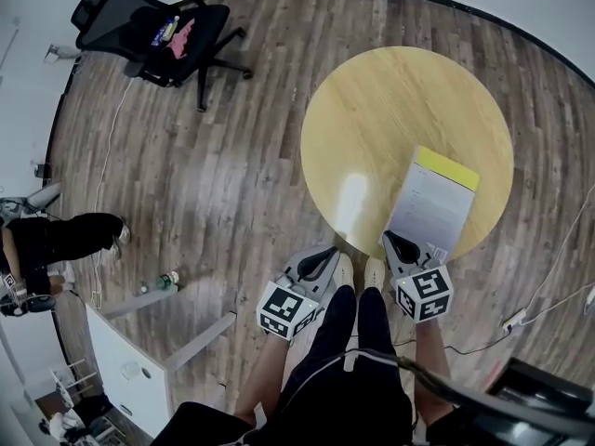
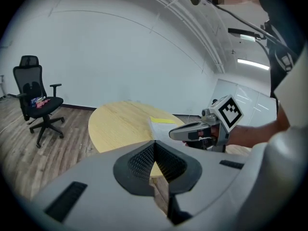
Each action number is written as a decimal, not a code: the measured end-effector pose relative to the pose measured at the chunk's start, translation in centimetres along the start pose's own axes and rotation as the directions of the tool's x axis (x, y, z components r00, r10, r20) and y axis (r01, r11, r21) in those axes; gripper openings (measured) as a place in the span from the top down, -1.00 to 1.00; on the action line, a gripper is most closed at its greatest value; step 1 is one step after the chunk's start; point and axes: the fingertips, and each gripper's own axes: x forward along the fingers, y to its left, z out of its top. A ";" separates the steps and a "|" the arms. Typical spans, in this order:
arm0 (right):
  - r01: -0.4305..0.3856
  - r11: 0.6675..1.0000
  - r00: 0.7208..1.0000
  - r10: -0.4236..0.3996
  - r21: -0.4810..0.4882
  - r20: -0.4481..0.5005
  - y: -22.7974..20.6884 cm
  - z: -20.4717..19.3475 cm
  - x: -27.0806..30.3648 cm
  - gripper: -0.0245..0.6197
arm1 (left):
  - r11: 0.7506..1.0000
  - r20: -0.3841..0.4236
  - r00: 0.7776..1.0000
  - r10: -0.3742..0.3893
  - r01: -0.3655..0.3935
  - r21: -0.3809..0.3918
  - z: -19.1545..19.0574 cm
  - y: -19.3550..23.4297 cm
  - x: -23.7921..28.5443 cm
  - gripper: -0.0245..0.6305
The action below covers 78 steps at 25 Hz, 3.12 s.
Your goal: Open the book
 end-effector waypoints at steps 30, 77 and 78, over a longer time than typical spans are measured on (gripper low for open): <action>0.273 0.961 0.920 -0.249 0.041 -0.302 -2.3 -5.6 2.3 0.38 | 0.997 0.010 1.000 -0.003 0.004 -0.083 -1.4 3.2 -0.6 0.93; 0.316 0.945 0.914 -0.282 0.079 -0.291 -2.0 -5.6 1.3 0.90 | 0.998 0.004 1.000 -0.010 0.010 -0.066 -1.3 3.1 -1.0 0.93; 0.318 0.945 0.914 -0.283 0.080 -0.290 -2.0 -5.6 1.2 0.90 | 0.998 0.005 1.000 -0.010 0.011 -0.063 -1.2 3.0 -1.0 0.93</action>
